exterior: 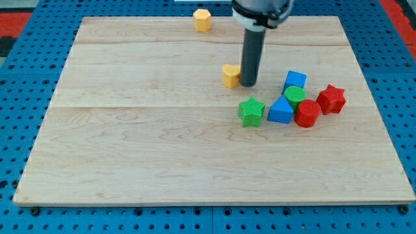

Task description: Move blue cube into the green circle

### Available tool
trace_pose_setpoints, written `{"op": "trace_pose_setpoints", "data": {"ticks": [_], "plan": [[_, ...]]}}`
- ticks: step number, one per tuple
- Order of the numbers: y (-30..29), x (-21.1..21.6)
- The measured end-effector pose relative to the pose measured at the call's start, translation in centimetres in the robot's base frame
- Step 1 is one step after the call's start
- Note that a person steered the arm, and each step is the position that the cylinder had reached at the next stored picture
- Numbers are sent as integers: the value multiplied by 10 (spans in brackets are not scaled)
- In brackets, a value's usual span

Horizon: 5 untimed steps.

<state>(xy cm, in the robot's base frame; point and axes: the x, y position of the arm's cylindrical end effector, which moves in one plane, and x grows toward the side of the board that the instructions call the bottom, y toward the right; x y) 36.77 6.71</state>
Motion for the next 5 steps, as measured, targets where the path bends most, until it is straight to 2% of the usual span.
{"op": "trace_pose_setpoints", "data": {"ticks": [1, 2, 3, 4, 5], "plan": [[38, -31], [74, -8], [75, 49], [69, 75], [34, 25]]}}
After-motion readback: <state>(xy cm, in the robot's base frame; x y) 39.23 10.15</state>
